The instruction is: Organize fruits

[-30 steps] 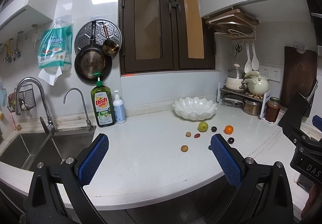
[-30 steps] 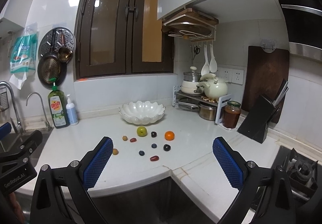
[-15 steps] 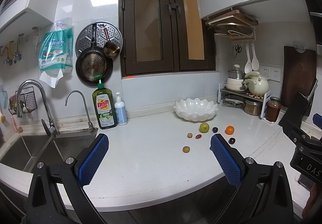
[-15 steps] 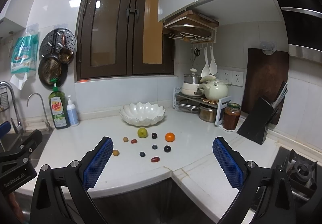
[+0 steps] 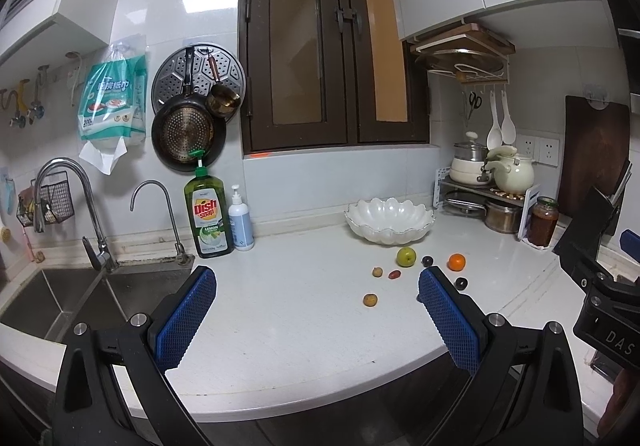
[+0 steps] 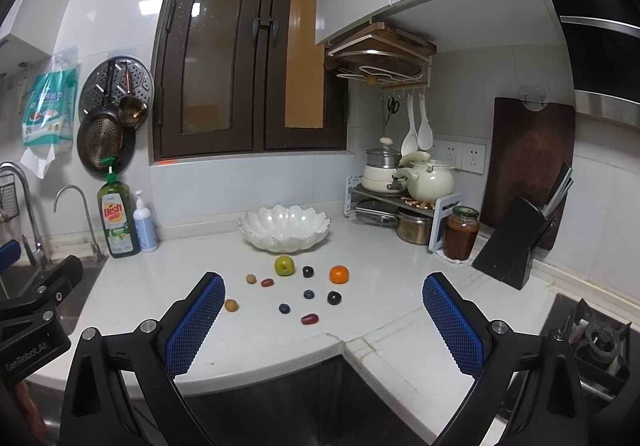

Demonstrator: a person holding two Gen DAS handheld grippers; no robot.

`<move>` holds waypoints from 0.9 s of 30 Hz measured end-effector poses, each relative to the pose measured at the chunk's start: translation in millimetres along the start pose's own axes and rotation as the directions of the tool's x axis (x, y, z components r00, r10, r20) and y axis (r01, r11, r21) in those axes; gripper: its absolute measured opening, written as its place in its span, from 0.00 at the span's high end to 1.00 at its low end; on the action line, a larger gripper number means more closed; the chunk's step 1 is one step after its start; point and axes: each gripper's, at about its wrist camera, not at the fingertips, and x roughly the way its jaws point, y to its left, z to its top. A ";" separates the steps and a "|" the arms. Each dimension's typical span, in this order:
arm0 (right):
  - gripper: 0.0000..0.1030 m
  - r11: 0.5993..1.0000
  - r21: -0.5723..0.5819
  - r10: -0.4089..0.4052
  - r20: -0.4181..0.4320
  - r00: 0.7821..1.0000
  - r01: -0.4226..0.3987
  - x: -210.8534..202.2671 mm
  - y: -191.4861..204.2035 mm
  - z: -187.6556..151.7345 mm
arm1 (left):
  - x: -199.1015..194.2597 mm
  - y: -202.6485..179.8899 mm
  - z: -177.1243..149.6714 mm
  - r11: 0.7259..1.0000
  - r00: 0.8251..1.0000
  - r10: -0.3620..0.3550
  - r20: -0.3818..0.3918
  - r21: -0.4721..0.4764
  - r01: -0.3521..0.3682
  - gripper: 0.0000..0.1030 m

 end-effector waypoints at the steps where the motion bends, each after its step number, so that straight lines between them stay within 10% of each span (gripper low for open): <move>1: 0.02 1.000 0.000 0.001 0.000 1.000 -0.001 0.5 0.4 -0.1 | 0.0 -0.3 -0.1 1.000 1.000 0.002 0.001 0.000 -0.002 0.00; 16: 0.02 1.000 -0.001 0.003 -0.020 1.000 -0.003 13.5 -4.6 0.6 | 4.9 -1.3 1.4 1.000 1.000 0.000 -0.012 0.002 0.000 0.00; 27: 0.02 1.000 0.011 0.031 -0.165 0.986 -0.029 78.1 -19.2 -23.9 | 55.2 -24.0 -11.9 1.000 0.985 -0.002 -0.172 -0.007 0.000 0.00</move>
